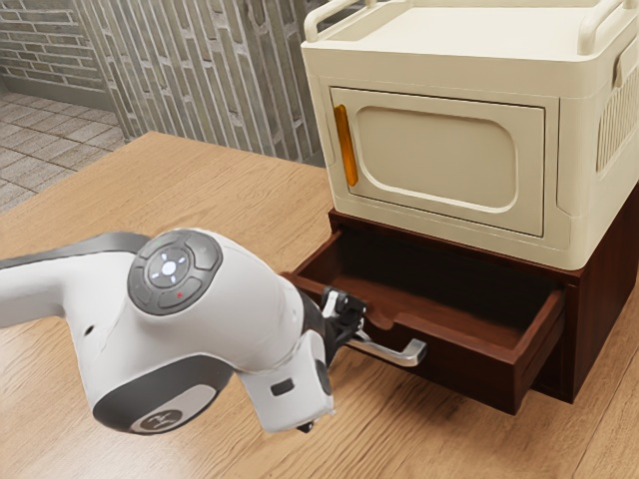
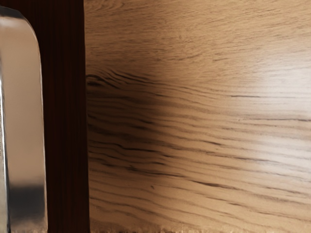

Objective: Pull the drawer handle with one arm to open the drawer

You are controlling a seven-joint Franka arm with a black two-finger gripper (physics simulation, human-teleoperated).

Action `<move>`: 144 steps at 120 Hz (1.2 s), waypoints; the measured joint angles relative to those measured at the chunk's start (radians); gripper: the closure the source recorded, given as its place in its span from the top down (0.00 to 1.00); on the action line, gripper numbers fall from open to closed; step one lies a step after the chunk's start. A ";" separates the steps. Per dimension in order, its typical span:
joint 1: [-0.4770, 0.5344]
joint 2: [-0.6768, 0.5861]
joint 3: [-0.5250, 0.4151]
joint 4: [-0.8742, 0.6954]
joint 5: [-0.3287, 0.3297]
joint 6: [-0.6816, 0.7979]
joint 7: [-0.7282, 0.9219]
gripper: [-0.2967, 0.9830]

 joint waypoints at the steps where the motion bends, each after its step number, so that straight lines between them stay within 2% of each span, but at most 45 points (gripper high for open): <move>1: 0.000 -0.002 0.000 -0.002 0.000 0.000 0.000 0.77; 20: 0.001 -0.051 -0.003 -0.023 0.000 -0.027 -0.001 0.74; 57: -0.001 -0.113 -0.036 -0.062 0.000 -0.104 -0.007 0.75; 105: -0.006 -0.270 -0.106 -0.066 -0.013 -0.176 -0.021 0.77; 123: -0.014 -0.275 -0.134 0.019 -0.046 -0.222 -0.024 0.77; 144: -0.011 -0.236 -0.136 0.270 -0.133 -0.363 -0.036 0.77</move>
